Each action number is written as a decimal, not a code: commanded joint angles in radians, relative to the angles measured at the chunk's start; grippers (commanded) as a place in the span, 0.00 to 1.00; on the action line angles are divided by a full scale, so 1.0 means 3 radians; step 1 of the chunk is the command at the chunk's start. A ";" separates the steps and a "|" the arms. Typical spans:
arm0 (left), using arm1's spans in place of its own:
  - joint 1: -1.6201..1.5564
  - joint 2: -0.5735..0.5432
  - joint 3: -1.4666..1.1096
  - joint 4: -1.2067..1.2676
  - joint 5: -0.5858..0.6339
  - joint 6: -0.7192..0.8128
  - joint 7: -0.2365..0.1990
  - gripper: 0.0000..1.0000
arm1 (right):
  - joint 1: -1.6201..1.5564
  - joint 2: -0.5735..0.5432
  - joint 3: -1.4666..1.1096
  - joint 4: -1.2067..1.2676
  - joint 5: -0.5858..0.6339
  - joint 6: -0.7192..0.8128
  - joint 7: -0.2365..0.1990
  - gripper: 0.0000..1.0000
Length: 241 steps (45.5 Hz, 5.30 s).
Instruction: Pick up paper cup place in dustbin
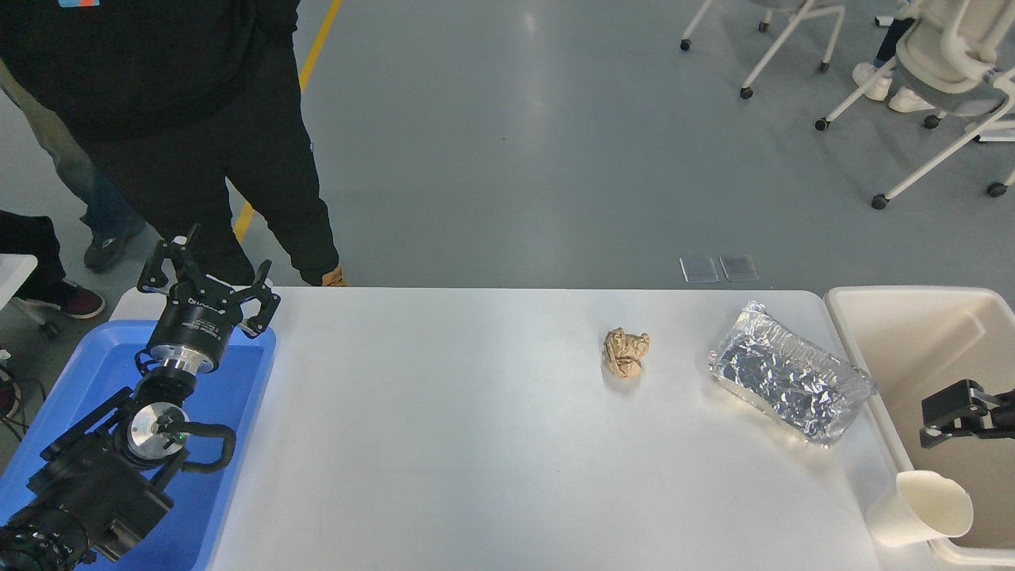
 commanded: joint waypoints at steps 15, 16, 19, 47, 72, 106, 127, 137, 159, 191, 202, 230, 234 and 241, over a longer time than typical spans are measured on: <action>0.0000 0.0000 -0.0005 0.0000 0.0000 0.0000 -0.0001 0.99 | -0.0811 -0.0071 0.0389 -0.0243 -0.0015 -0.0512 0.0005 0.98; 0.0000 0.0000 -0.0005 0.0000 0.0000 -0.0005 -0.0001 0.99 | -0.0831 -0.0071 0.0409 -0.0248 -0.0015 -0.0517 0.0005 0.98; 0.0000 0.0000 0.0000 0.0000 0.0000 0.0000 -0.0001 0.99 | -0.0877 -0.0071 0.0455 -0.0279 -0.0015 -0.0538 0.0005 0.98; 0.0000 0.0000 0.0000 0.0000 0.0000 0.0000 -0.0006 0.99 | -0.1450 -0.0061 0.0890 -0.0560 -0.0005 -0.0824 0.0000 0.85; 0.0000 0.0000 0.0000 0.0000 0.0000 0.0000 -0.0006 0.99 | -0.1583 -0.0030 0.0967 -0.0601 0.0092 -0.1003 0.0010 0.23; 0.0000 0.0000 -0.0005 0.0000 0.0000 -0.0005 -0.0001 0.99 | -0.1026 -0.0296 0.0855 -0.0560 0.0174 -0.0799 0.0107 0.00; 0.0000 0.0000 -0.0005 0.0000 0.0000 -0.0005 -0.0001 0.99 | 0.1239 -0.0440 0.0369 -0.0397 0.0174 0.0464 0.0118 0.00; 0.0000 0.0000 -0.0005 0.0000 0.0000 -0.0005 -0.0001 0.99 | 0.1858 -0.0301 0.0369 -0.0402 0.0174 0.0843 0.0118 0.00; 0.0000 0.0000 -0.0005 0.0000 0.0000 -0.0005 -0.0001 0.99 | 0.2002 -0.0286 0.0358 -0.0427 0.0164 0.0935 0.0112 0.00; 0.0000 0.0000 -0.0005 0.0000 0.0000 0.0000 -0.0001 0.99 | -0.1275 0.0056 0.1023 -0.3428 0.1242 0.0132 0.0066 0.00; 0.0000 0.0000 -0.0005 0.0000 0.0000 -0.0005 -0.0001 0.99 | -0.2375 0.0394 0.1426 -0.4114 0.1734 -0.0251 -0.0158 0.00; 0.0000 0.0000 -0.0005 0.0000 0.0000 -0.0005 -0.0001 0.99 | -0.3679 0.0946 0.2644 -0.4390 0.1739 -0.1059 -0.0808 0.00; 0.0000 0.0000 -0.0005 0.0000 0.0000 -0.0005 -0.0001 0.99 | -0.3776 0.1043 0.2736 -0.4390 0.1739 -0.1121 -0.0808 0.00; 0.0000 0.0000 -0.0005 0.0000 0.0000 -0.0005 -0.0001 0.99 | -0.3894 0.1232 0.2854 -0.4451 0.1739 -0.1187 -0.0859 0.00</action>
